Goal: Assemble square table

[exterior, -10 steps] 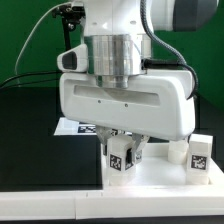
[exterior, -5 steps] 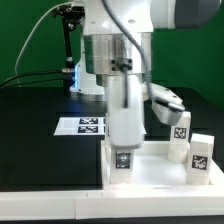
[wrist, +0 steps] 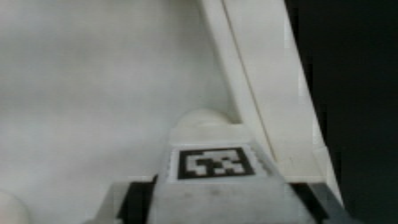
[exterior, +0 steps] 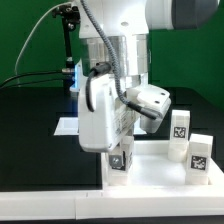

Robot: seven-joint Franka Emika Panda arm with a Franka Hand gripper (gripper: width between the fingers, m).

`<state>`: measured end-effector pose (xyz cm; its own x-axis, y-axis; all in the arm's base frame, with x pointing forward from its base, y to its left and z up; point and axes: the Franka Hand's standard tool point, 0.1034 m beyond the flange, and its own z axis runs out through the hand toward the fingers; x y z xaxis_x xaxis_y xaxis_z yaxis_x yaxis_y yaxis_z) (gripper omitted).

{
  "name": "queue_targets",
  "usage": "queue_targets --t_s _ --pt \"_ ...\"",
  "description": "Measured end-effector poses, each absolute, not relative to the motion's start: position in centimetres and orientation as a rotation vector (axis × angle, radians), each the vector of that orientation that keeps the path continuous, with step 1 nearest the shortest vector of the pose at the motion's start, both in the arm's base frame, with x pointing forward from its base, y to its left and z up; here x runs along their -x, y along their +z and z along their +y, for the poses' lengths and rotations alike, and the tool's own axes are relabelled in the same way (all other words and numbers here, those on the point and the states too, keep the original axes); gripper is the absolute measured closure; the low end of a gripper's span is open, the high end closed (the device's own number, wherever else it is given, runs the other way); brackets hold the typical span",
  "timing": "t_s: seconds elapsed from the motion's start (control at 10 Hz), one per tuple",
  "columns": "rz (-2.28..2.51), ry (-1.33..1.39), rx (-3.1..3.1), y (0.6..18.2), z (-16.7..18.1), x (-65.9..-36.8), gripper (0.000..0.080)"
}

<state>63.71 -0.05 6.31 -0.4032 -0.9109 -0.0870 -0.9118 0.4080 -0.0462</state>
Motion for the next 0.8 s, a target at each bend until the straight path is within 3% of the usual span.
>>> queue_targets --t_s 0.2,0.3,0.4,0.5,0.6,0.8 --pt "2.549 0.013 1.666 6.3 0.0 -63.7 0.0515" --pt "2.539 0.011 1.672 6.5 0.0 -63.8 0.0359" --pt "2.507 0.005 1.685 7.8 0.0 -64.1 0.0231" --pt "2.473 0.003 1.692 9.7 0.1 -64.3 0.0231" --pt "2.456 0.002 1.682 11.3 0.3 -64.5 0.0166" --pt "2.455 0.002 1.689 11.1 0.4 -64.5 0.0152"
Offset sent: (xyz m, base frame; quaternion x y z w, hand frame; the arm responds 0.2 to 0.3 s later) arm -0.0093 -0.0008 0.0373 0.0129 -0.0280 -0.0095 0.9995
